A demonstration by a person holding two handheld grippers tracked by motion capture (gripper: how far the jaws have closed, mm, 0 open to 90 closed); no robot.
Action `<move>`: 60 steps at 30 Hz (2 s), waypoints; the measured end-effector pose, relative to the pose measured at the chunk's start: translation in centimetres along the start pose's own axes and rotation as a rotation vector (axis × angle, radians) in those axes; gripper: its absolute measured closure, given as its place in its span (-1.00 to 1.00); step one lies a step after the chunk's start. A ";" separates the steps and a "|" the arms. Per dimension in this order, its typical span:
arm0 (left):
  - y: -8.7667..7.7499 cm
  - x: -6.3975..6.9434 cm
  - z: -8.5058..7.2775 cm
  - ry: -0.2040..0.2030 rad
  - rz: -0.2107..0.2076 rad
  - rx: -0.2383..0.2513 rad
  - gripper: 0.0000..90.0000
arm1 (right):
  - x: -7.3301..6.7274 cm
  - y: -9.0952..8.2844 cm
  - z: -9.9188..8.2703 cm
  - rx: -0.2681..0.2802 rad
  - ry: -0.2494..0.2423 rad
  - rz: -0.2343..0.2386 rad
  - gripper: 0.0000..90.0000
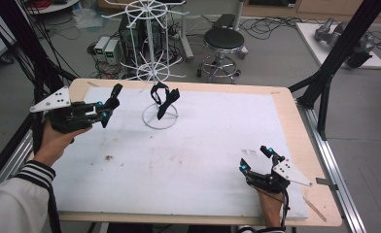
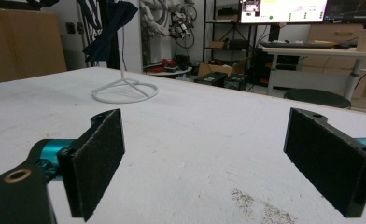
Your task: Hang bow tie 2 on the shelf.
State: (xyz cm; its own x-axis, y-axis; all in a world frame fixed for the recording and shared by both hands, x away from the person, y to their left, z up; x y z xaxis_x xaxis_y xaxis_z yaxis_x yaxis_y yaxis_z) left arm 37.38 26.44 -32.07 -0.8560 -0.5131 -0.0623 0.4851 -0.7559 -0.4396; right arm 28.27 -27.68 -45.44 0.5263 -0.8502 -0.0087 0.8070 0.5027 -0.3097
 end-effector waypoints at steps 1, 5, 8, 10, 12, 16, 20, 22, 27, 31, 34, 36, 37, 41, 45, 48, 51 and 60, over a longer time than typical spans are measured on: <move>0.0 0.0 0.0 -0.002 0.002 -0.001 0.70 | 0.0 0.0 0.0 0.000 -0.001 0.000 -0.74; -0.2 -0.1 -0.1 0.000 0.007 -0.004 0.70 | 0.1 0.0 0.0 0.001 0.000 0.001 -0.74; -0.2 -0.4 0.0 -0.010 0.017 0.000 0.70 | 0.1 0.0 0.0 0.004 -0.005 -0.002 -0.74; -0.2 -0.7 0.2 -0.017 0.023 0.005 0.70 | 0.1 0.0 0.0 0.005 -0.007 -0.002 -0.74; -0.3 -1.0 0.4 -0.026 0.029 0.013 0.70 | 0.0 0.0 0.0 -0.001 0.001 0.001 -0.74; -0.1 -1.6 1.0 -0.038 0.040 0.027 0.70 | 0.0 0.0 0.0 0.003 -0.004 -0.001 -0.74; 0.3 -2.0 1.3 -0.047 0.049 0.032 0.70 | 0.0 0.0 0.0 0.004 -0.004 -0.001 -0.74; 0.5 -2.1 1.5 -0.045 0.049 0.030 0.71 | 0.0 0.0 0.0 0.005 -0.004 0.000 -0.74; 0.9 -2.4 2.1 -0.046 0.054 0.036 0.70 | 0.0 0.0 0.0 0.004 0.000 0.002 -0.74; 1.1 -2.7 2.5 -0.053 0.058 0.045 0.70 | 0.0 0.0 0.0 0.005 -0.004 0.001 -0.74; 1.2 -2.9 2.7 -0.054 0.061 0.041 0.71 | 0.0 0.0 0.0 0.005 -0.003 0.002 -0.74; 1.3 -2.9 2.8 -0.056 0.064 0.040 0.71 | 0.0 0.0 0.0 0.004 -0.002 0.002 -0.74; 1.3 -3.0 2.9 -0.059 0.062 0.039 0.70 | 0.0 0.0 0.0 0.006 -0.004 0.002 -0.74; 1.5 -3.2 3.2 -0.060 0.068 0.035 0.70 | -0.1 0.0 0.0 0.000 0.002 0.004 -0.74; 1.8 -3.3 3.6 -0.054 0.070 0.025 0.70 | 0.0 0.0 0.0 0.001 0.000 0.002 -0.74; 2.2 -3.4 4.0 -0.051 0.066 0.027 0.71 | 0.0 0.0 0.0 0.002 -0.001 0.002 -0.74; 2.6 -3.4 4.4 -0.044 0.063 0.020 0.70 | 0.0 0.0 0.0 0.003 0.000 0.003 -0.74; 3.7 -3.2 5.4 -0.029 0.055 0.006 0.70 | 0.0 0.0 0.0 0.006 -0.004 0.003 -0.74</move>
State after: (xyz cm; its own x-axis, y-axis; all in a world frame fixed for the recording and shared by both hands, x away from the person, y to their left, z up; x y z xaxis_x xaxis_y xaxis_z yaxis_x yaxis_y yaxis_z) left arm 42.91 23.07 -28.65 -0.8227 -0.5653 -0.0598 0.5321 -0.7288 -0.4310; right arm 28.25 -27.70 -45.45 0.5296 -0.8482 -0.0052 0.8072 0.5059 -0.3043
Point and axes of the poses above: each handheld gripper's, and its own axes: y roughly forward along the jaws, z roughly out of its top, x roughly to its right, the point moved 3 cm from there along y, roughly forward along the jaws, and after that the axes turned 14 degrees about -x, right-handed, at the moved point
